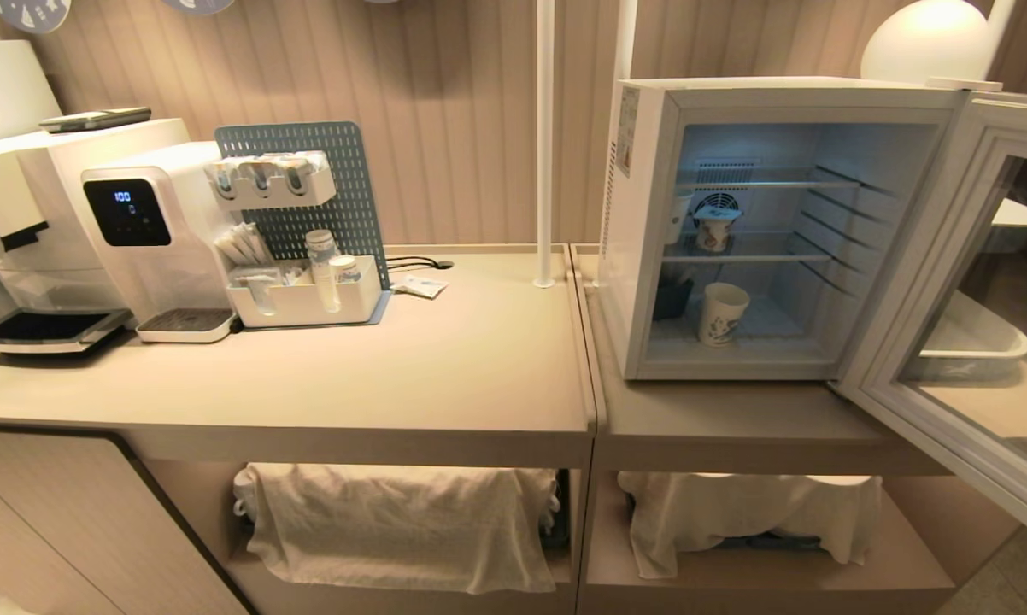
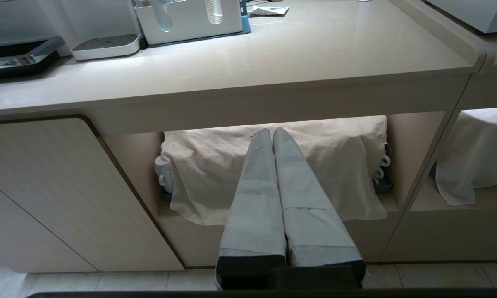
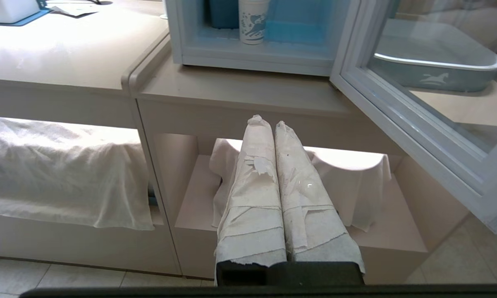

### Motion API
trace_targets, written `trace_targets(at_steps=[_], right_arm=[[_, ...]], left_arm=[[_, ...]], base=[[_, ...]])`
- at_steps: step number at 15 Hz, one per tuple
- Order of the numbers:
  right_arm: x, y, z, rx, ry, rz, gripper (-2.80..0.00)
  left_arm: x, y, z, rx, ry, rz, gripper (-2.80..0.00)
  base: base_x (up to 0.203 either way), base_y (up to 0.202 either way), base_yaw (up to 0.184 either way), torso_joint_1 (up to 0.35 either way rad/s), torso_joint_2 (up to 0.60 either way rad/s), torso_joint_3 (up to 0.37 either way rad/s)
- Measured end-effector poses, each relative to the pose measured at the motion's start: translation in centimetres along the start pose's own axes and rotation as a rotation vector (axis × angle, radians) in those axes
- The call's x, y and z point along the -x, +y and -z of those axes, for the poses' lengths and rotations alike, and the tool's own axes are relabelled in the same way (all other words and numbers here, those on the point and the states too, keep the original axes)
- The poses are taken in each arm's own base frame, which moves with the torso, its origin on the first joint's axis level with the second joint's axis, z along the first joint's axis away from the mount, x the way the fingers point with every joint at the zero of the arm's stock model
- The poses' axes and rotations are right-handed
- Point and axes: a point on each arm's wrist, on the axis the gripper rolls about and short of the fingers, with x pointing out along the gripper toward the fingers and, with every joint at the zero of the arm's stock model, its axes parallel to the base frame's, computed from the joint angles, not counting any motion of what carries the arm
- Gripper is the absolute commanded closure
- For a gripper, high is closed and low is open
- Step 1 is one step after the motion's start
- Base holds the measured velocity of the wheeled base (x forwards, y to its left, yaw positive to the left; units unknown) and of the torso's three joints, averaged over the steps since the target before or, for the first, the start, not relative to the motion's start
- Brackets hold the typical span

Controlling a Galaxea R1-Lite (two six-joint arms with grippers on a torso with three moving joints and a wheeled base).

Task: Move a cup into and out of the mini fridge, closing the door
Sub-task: Close the freezer door

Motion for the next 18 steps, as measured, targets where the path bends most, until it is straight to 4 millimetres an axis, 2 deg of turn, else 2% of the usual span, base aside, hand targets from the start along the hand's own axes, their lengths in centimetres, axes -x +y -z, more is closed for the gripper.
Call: trace_targets(at_steps=[18], right_arm=[[0.00, 0.00, 0.00, 0.000, 0.000, -0.001, 0.00]], left_arm=[[0.00, 0.00, 0.00, -0.002, 0.000, 0.001, 0.00]], base=[[0.000, 0.000, 0.000, -0.073, 0.15, 0.076]])
